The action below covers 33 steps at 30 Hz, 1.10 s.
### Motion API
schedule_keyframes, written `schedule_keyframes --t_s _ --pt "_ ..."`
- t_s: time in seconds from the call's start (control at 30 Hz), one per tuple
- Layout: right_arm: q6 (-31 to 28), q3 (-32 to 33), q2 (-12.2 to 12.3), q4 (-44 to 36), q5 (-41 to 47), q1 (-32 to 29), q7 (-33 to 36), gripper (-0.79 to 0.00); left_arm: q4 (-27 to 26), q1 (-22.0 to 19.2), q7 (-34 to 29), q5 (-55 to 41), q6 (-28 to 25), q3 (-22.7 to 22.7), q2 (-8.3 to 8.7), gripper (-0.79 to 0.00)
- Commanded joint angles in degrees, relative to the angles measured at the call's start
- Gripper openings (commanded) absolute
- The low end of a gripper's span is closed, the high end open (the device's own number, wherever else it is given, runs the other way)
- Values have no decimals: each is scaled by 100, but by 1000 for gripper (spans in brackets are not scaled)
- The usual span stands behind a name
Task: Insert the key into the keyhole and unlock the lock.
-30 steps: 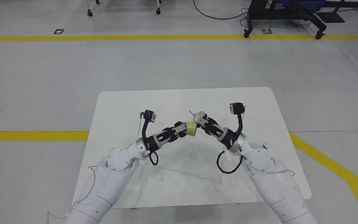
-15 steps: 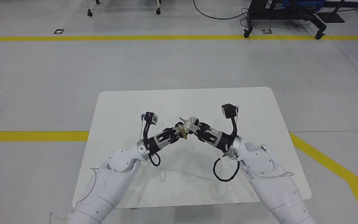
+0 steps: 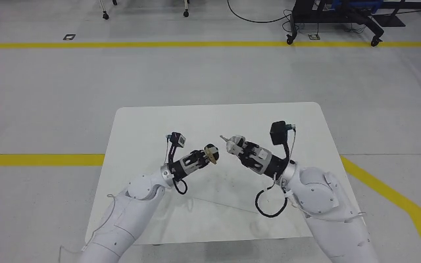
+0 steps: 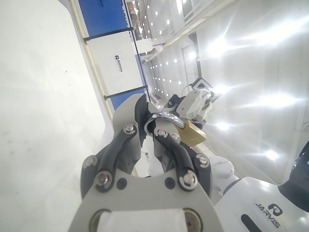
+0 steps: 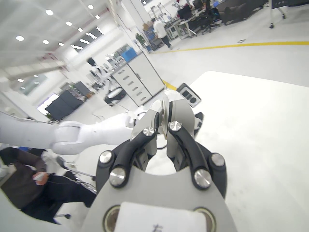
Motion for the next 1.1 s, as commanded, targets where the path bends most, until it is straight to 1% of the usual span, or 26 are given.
schedule_keyframes --t_s 0.0,0.1,0.23,0.4,0.5,0.87,0.93,1.0,1.07 --pt "44 -9 2 -153 -572 -139 -218 -785 86 -88 -11 47 36 25 -16 -785" --pt "106 106 24 -348 -1113 -291 -417 -785 247 -258 38 328 82 42 -21 -785" --pt "305 201 50 -590 -1708 -551 -507 -785 340 -431 22 544 94 41 -26 -785" --pt "411 318 79 -747 -2269 -763 -588 -785 303 -479 21 596 -37 25 -37 -785" --pt "274 383 67 -633 -1853 -787 -873 -785 293 -463 14 593 -50 23 -37 -785" --pt "280 384 67 -634 -1860 -792 -889 -785 293 -463 14 593 -50 23 -37 -785" --pt "161 335 65 -727 -1974 -825 -992 -785 126 -308 6 62 116 -48 -50 -785" --pt "-28 404 87 -1061 -2512 -838 -1128 -785 56 -203 -395 -795 350 -199 -50 -785" --pt "-202 497 111 -1390 -2960 -948 -1308 -785 167 -213 -881 -1370 683 -317 -40 -785"
